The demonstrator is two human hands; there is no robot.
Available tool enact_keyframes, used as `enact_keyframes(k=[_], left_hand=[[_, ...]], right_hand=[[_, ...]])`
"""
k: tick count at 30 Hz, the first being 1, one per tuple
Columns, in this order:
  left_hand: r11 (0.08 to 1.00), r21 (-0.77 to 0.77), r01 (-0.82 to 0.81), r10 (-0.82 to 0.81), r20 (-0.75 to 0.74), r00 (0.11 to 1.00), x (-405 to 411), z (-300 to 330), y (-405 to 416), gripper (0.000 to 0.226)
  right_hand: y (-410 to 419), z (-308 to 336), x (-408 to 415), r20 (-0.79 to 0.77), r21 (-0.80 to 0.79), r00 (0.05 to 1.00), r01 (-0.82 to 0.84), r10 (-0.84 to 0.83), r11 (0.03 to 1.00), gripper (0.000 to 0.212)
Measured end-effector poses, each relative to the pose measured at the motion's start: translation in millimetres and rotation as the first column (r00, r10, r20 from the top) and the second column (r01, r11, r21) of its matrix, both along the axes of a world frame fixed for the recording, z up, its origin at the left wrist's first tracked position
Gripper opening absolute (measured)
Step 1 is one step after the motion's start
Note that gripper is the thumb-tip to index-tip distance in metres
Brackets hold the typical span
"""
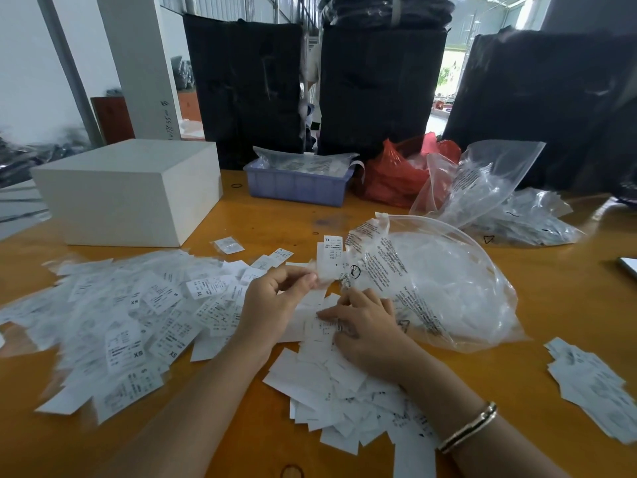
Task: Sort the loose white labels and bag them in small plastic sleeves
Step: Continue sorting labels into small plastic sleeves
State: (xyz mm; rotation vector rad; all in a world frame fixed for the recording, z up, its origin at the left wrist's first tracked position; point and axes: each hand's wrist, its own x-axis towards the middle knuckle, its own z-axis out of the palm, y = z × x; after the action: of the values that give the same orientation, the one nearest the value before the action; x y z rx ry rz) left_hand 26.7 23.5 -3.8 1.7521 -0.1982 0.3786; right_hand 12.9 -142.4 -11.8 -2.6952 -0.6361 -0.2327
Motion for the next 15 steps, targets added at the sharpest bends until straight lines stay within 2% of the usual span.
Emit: enact_keyframes(k=[6, 8, 10, 12, 15], left_hand=[[1.0, 0.01, -0.007, 0.007, 0.014, 1.0, 1, 0, -1, 0.008], [1.0, 0.005, -0.008, 0.008, 0.028, 1.0, 0, 1, -1, 0.013], [1.0, -0.016, -0.005, 0.006, 0.038, 0.999, -1, 1, 0, 0.019], [0.999, -0.036, -0.008, 0.009, 0.035, 0.999, -1, 2, 0, 0.02], [0.998, -0.055, -0.012, 0.013, 0.014, 1.0, -1, 3, 0, 0.013]], right_hand=[[0, 0, -1, 0.148, -0.05, 0.989, -0.003, 0.011, 0.999, 0.031], [1, 2, -2, 0.147, -0.006, 0.989, 0.001, 0.0, 1.0, 0.029], [1, 3, -3, 0.089, 0.082, 0.996, 0.011, -0.019, 0.997, 0.02], [0, 5, -4, -0.031, 0.227, 0.999, 0.041, -0.035, 0.973, 0.009], [-3, 9, -5, -0.141, 0.484, 0.989, 0.109, -0.046, 0.869, 0.03]])
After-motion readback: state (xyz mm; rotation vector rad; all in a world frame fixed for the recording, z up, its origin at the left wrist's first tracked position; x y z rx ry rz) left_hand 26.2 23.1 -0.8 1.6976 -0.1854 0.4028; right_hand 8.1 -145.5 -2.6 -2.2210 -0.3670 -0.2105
